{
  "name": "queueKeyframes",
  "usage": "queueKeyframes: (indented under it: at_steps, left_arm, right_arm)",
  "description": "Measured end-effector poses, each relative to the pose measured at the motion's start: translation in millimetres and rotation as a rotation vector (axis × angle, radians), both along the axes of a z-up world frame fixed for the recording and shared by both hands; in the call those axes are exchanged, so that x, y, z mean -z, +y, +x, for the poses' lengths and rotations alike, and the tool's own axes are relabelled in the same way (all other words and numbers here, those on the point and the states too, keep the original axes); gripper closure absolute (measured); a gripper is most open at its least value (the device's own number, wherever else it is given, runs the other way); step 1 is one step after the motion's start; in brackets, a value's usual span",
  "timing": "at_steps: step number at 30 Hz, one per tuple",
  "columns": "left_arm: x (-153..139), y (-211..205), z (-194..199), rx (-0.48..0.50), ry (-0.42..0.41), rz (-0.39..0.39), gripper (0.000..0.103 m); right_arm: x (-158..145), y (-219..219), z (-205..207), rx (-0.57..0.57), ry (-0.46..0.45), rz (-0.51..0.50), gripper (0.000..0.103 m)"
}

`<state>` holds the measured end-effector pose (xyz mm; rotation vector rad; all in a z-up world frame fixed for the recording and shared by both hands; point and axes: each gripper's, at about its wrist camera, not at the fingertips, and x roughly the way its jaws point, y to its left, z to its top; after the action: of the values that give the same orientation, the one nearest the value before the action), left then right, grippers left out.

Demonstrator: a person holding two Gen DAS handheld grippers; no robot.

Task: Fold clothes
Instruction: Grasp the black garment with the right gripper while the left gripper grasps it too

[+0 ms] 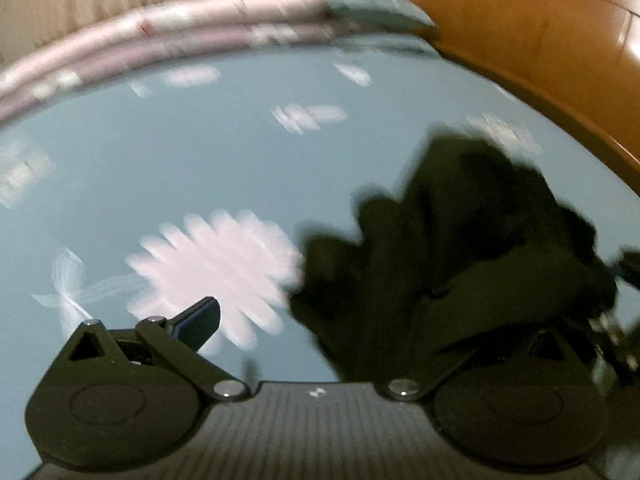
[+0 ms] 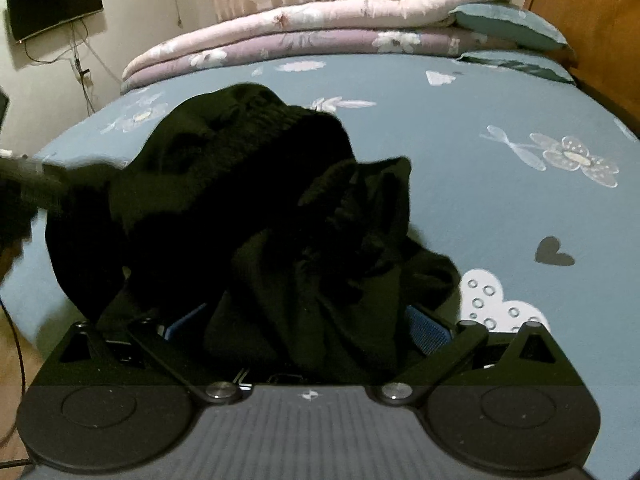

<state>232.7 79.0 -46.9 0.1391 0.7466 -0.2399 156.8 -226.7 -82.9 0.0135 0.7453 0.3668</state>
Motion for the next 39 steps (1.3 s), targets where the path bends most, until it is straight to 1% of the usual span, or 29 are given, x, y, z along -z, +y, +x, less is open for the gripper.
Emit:
queueKeyframes:
  at_steps: [5,7,10,13,16,20,24,27,29,31,33,37,38,39]
  left_arm:
    - [-22.1,5.4,10.6,-0.014,-0.033,0.117,0.001]
    - [-30.4,7.3,15.0,-0.018,-0.043,0.164,0.01]
    - [-40.1,-3.9,-2.2,0.047,-0.032,0.182,0.014]
    - [-49.6,-16.2,-21.2,0.117,-0.018,0.197,0.014]
    - [-54.2,-26.0,-37.4,0.143,-0.016,0.236,0.014]
    - [-60.8,-43.3,-61.5,0.195,-0.021,0.245,0.014]
    - [-67.3,-65.6,-88.6,0.255,-0.061,0.311,0.014]
    - [-71.6,-82.9,-102.3,0.305,-0.098,0.344,0.015]
    - [-70.8,-95.7,-109.8,0.34,-0.127,0.375,0.02]
    - [-64.2,-111.9,-110.9,0.385,-0.138,0.421,0.035]
    - [-52.4,-126.1,-109.3,0.44,-0.145,0.479,0.039]
    - [-24.7,-149.0,-96.1,0.518,-0.148,0.596,0.054]
    - [-18.7,-153.3,-93.3,0.536,-0.152,0.619,0.057]
    - [-12.6,-157.4,-90.0,0.549,-0.158,0.651,0.057]
  right_arm:
    - [-9.5,1.7,-6.5,0.0,-0.032,-0.018,0.0]
    - [-14.6,3.3,-12.1,-0.008,-0.049,-0.021,0.0]
    - [-24.8,4.8,-21.7,-0.021,-0.076,-0.023,0.0]
    - [-35.7,5.5,-31.1,-0.032,-0.091,-0.001,0.0]
    - [-44.4,5.2,-40.9,-0.046,-0.096,0.024,0.0]
    - [-53.9,5.2,-60.5,-0.063,-0.118,0.038,0.0]
    - [-60.6,6.0,-85.0,-0.084,-0.171,0.022,0.0]
    - [-63.5,6.6,-100.1,-0.105,-0.201,0.011,0.0]
    - [-64.2,4.2,-104.6,-0.117,-0.202,0.022,0.0]
    - [-65.1,-1.3,-104.2,-0.105,-0.188,0.052,0.0]
    - [-66.1,-7.7,-102.1,-0.081,-0.177,0.082,0.0]
    - [-63.7,-18.3,-97.0,-0.044,-0.165,0.086,0.003]
    - [-62.2,-20.4,-94.3,-0.039,-0.16,0.085,0.006]
    - [-60.7,-22.4,-91.6,-0.034,-0.156,0.083,0.006]
